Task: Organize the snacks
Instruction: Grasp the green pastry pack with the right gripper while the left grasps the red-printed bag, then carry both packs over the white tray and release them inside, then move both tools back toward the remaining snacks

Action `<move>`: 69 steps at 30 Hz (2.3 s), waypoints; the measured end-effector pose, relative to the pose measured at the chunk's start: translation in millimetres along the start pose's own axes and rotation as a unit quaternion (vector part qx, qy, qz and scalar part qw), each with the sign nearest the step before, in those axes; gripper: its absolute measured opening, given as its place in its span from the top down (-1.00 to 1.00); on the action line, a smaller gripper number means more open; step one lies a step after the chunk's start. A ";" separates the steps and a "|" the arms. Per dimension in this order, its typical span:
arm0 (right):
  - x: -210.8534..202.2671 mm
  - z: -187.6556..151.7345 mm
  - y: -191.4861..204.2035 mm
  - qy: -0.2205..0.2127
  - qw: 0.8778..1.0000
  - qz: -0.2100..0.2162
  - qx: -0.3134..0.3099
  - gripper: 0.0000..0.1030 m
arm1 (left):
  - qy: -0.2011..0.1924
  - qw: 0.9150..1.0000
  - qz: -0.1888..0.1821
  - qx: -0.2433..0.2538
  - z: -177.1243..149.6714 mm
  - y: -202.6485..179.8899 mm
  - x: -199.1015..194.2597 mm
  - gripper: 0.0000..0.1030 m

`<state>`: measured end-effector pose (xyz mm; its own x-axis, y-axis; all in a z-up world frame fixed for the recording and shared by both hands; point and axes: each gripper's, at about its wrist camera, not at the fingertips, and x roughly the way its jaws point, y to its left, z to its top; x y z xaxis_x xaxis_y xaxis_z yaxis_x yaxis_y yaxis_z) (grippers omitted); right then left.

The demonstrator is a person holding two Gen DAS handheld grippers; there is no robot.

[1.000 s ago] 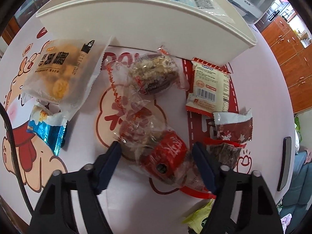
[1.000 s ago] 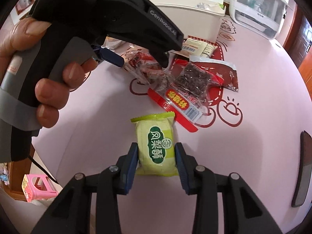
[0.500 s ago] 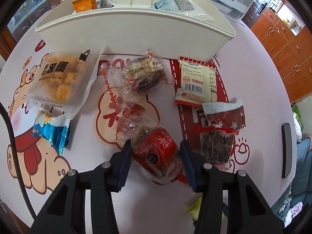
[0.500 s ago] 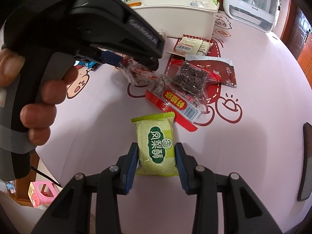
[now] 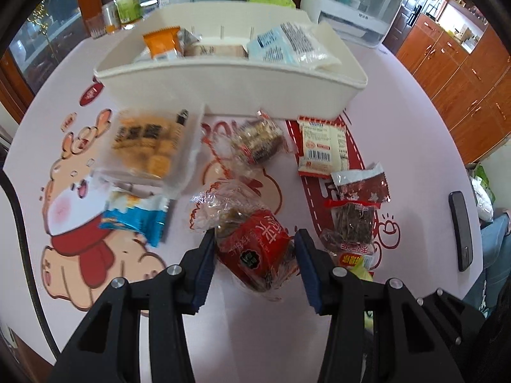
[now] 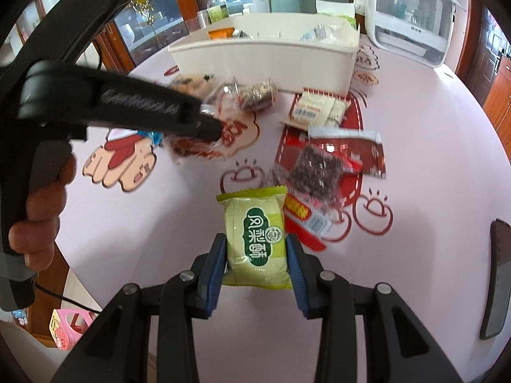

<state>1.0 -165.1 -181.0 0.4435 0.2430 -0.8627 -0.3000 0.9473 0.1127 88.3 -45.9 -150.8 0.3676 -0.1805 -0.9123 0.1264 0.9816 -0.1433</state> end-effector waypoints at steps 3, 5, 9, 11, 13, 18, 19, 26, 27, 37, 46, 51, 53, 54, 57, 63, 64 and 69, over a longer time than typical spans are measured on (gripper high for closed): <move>-5.2 12.9 1.3 -0.013 1.000 0.005 0.006 0.27 | -0.014 1.000 0.004 0.007 5.6 8.4 -15.9 0.09; -8.3 20.8 2.0 -0.022 1.000 0.007 0.011 0.27 | -0.025 1.000 0.007 0.012 11.1 11.7 -26.4 0.09; -14.7 39.8 5.2 -0.045 0.999 0.007 0.017 0.27 | -0.043 0.999 0.009 0.018 23.0 17.0 -34.4 0.09; -19.0 48.7 6.6 -0.056 0.998 0.007 0.022 0.27 | -0.053 0.998 0.010 0.021 29.2 20.8 -43.1 0.09; -24.8 60.0 7.8 -0.071 0.997 0.007 0.027 0.27 | -0.061 0.998 0.010 0.024 36.4 23.9 -48.8 0.09; -37.9 88.9 11.2 -0.103 0.994 0.002 0.039 0.27 | -0.085 0.996 0.009 0.031 57.3 32.7 -66.4 0.09; -40.4 96.5 11.3 -0.109 0.993 0.001 0.044 0.27 | -0.091 0.995 0.010 0.033 61.8 34.3 -70.2 0.09; -54.4 150.9 12.3 -0.154 0.986 -0.014 0.062 0.27 | -0.134 0.990 0.008 0.044 106.4 44.8 -98.5 0.09; -55.6 159.5 11.7 -0.160 0.985 -0.018 0.065 0.27 | -0.140 0.989 0.008 0.045 112.9 45.7 -101.6 0.09; -70.9 251.5 -3.8 -0.224 0.968 -0.041 0.108 0.27 | -0.204 0.978 0.017 0.044 195.5 52.6 -121.8 0.09; -21.8 293.2 -19.4 -0.174 0.974 -0.074 0.127 0.26 | -0.158 0.986 0.040 0.032 223.6 60.5 -61.5 0.09; 8.0 291.8 -25.9 -0.142 0.978 -0.083 0.130 0.26 | -0.144 0.988 0.047 0.015 227.1 71.8 -36.4 0.09; 15.0 290.6 -29.2 -0.136 0.978 -0.083 0.133 0.26 | -0.138 0.989 0.047 0.011 228.9 74.9 -26.8 0.09; 18.2 289.7 -30.9 -0.136 0.978 -0.087 0.134 0.26 | -0.135 0.990 0.046 0.009 229.1 75.7 -23.4 0.08; 24.4 289.8 -32.7 -0.132 0.978 -0.091 0.132 0.25 | -0.127 0.991 0.041 -0.006 230.5 80.6 -11.2 -0.08; 30.9 283.8 -36.9 -0.130 0.976 -0.102 0.139 -0.11 | -0.129 0.990 0.038 -0.044 225.6 92.2 -3.3 -0.78; 29.6 282.1 -38.4 -0.134 0.975 -0.103 0.143 -0.13 | -0.130 0.990 0.040 -0.045 224.3 92.8 -3.3 -0.78; 23.9 277.4 -38.6 -0.138 0.976 -0.092 0.140 -0.14 | -0.124 0.990 0.031 -0.054 213.5 93.2 -4.8 -0.78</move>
<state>257.5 -138.0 -69.2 0.6902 0.0745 -0.7198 0.0318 0.9906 0.1331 295.1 33.1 -77.8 0.5877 -0.1165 -0.8006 0.0029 0.9899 -0.1418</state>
